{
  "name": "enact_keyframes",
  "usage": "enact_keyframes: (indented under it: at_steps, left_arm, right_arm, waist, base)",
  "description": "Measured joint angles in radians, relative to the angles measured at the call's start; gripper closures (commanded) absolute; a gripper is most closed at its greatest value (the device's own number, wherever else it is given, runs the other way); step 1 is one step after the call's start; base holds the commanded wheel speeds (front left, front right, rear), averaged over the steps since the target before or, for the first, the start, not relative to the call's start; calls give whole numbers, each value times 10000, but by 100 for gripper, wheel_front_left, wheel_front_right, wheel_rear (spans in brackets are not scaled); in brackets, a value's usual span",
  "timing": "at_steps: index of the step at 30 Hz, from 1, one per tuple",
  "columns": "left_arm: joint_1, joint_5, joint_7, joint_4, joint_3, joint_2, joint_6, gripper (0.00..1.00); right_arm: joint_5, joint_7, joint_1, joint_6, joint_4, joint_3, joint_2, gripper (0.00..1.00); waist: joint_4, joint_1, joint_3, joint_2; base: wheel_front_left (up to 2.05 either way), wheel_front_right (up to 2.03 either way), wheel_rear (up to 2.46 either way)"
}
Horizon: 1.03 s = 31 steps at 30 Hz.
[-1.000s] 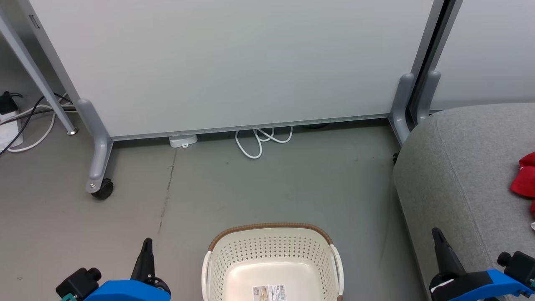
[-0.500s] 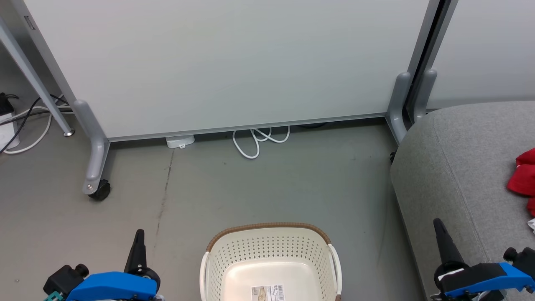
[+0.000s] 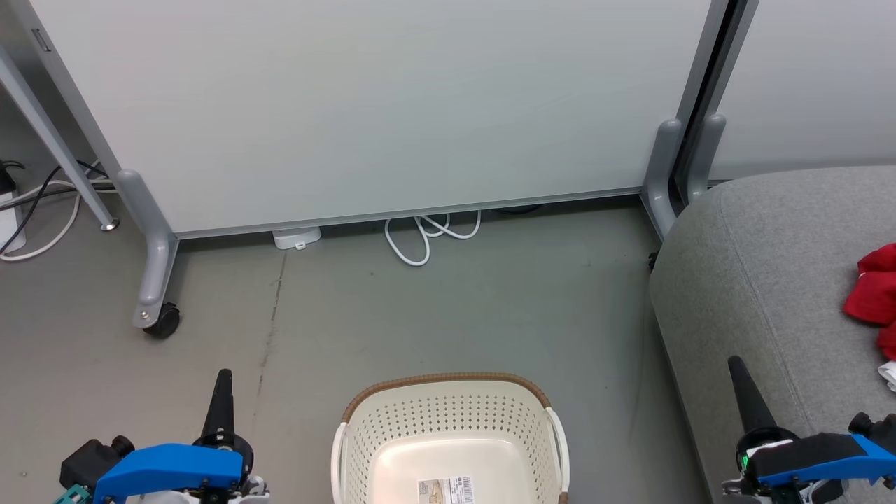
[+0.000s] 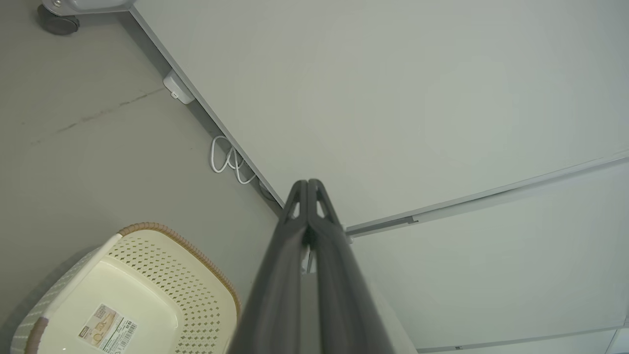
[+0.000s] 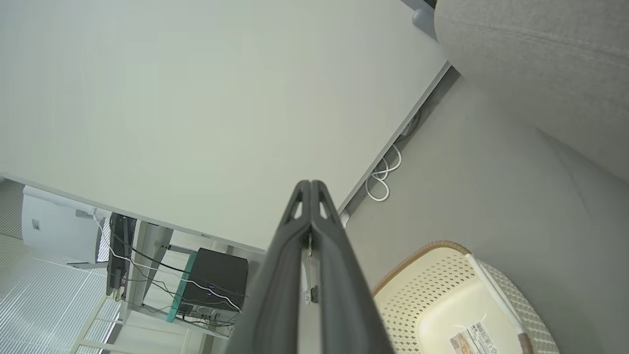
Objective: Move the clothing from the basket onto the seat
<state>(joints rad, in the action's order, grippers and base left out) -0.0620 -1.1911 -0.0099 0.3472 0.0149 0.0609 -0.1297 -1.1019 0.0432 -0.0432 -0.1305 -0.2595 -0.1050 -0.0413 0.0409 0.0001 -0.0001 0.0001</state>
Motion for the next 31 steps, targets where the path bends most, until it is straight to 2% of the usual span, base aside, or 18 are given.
enact_keyframes:
  at_steps: [31]
  left_arm:
    - [-229,-2414,706,-589,571,-52,0,100]
  right_arm:
    - [-2928,407,-345,2,79,-46,-25,100]
  waist:
    - [-212,-1,16,0]
  base:
    - [0,0,0]
